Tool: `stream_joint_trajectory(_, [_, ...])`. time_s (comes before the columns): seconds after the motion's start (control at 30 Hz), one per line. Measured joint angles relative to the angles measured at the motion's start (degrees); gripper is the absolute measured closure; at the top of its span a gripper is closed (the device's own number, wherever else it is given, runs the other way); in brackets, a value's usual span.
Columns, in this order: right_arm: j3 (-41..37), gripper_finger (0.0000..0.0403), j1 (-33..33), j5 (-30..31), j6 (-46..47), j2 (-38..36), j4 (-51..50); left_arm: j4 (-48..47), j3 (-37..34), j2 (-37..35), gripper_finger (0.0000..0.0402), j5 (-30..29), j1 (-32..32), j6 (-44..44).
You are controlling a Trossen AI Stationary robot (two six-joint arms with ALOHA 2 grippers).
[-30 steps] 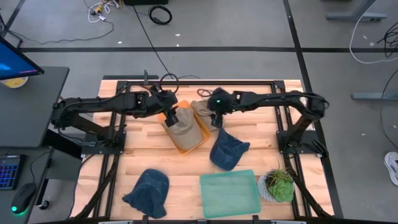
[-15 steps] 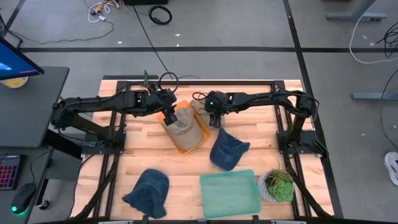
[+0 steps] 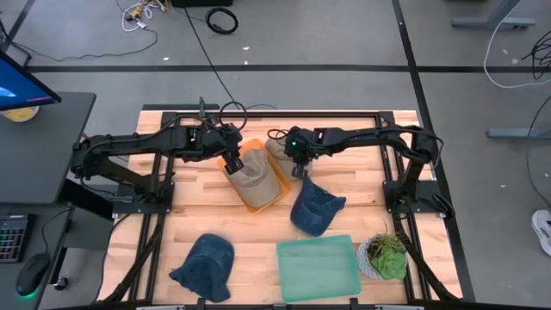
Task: Pick & Place hat
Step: Put the brown cap into the orange bin
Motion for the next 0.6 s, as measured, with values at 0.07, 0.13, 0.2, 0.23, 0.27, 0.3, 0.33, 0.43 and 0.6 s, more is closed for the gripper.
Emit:
stream_joint_trajectory(0.07, [-0.1,0.0396,0.5,0.0,0.1,-1.0,-0.9,-0.4,0.0,0.0,0.0195,0.0,0.0,-1.2])
stream_joint_trajectory(0.13, [-0.1,0.0395,1.1,1.1,0.2,-2.6,-1.7,-0.4,0.0,0.0,0.0195,0.0,0.0,-1.4])
stream_joint_trajectory(0.2, [-0.1,0.0396,1.8,3.6,0.3,-4.7,-2.7,-0.4,0.0,0.0,0.0195,0.0,0.0,-1.4])
stream_joint_trajectory(0.23, [-0.1,0.0397,2.2,4.7,0.6,-5.8,-3.4,-0.3,0.0,0.0,0.0195,0.0,0.0,-1.4])
stream_joint_trajectory(0.27, [-0.1,0.0398,2.5,5.6,1.0,-6.9,-4.3,-0.4,0.0,0.0,0.0195,0.0,0.0,-1.4])
stream_joint_trajectory(0.3, [-0.1,0.0399,2.7,6.1,1.2,-8.1,-5.1,-0.4,0.0,0.0,0.0195,0.0,0.0,-1.4])
stream_joint_trajectory(0.33, [-0.1,0.0399,3.1,6.6,1.3,-9.3,-5.5,-0.3,0.0,0.0,0.0195,0.0,0.0,-1.4])
stream_joint_trajectory(0.43, [-0.1,0.04,4.1,8.5,2.2,-13.1,-6.4,-0.4,0.0,-0.1,0.0195,0.0,0.0,-1.8])
stream_joint_trajectory(0.6, [-0.1,0.0401,7.3,13.4,1.7,-18.4,-3.6,-0.3,0.0,-0.2,0.0195,0.0,0.0,-2.8])
